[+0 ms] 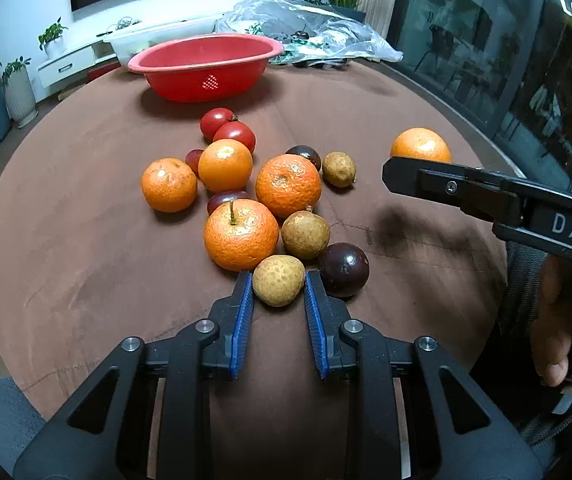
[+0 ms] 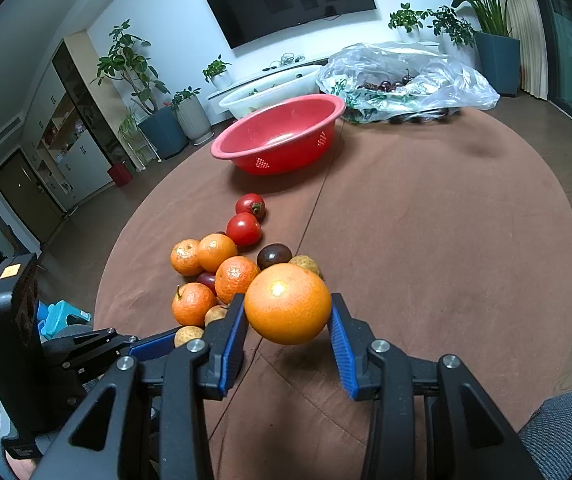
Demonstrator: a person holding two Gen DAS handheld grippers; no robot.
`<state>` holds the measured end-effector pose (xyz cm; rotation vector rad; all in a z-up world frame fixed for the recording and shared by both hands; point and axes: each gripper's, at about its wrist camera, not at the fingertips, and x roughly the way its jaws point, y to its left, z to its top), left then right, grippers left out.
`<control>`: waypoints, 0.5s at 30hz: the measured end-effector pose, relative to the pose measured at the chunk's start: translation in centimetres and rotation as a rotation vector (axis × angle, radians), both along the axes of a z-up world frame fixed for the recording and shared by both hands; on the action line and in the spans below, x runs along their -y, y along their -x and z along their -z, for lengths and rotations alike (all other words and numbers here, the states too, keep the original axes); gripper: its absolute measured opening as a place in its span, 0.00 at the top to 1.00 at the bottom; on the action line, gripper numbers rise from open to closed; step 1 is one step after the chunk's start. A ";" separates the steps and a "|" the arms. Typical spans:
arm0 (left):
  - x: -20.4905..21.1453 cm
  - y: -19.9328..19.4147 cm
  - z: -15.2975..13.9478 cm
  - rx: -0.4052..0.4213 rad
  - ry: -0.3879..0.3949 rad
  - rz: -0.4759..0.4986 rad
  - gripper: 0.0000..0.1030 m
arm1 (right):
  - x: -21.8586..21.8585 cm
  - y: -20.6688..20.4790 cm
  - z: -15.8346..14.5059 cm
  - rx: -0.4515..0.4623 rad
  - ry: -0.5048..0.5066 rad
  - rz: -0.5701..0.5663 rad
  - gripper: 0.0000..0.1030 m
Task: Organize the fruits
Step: 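Grasp a large orange with the right tool while the left tool grasps a small brown fruit, then carry both fruits over the red bowl and open both tools to drop them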
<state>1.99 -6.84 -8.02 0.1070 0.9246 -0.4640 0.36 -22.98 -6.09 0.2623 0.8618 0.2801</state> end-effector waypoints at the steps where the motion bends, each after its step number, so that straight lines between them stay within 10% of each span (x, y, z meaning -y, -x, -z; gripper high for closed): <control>1: -0.2 0.1 0.0 0.000 0.005 -0.003 0.77 | 0.0 0.0 0.0 0.001 0.001 0.000 0.58; 15: -5.1 0.4 -1.9 0.010 0.109 -0.056 0.77 | -0.8 -0.5 0.2 -0.025 0.022 -0.020 0.58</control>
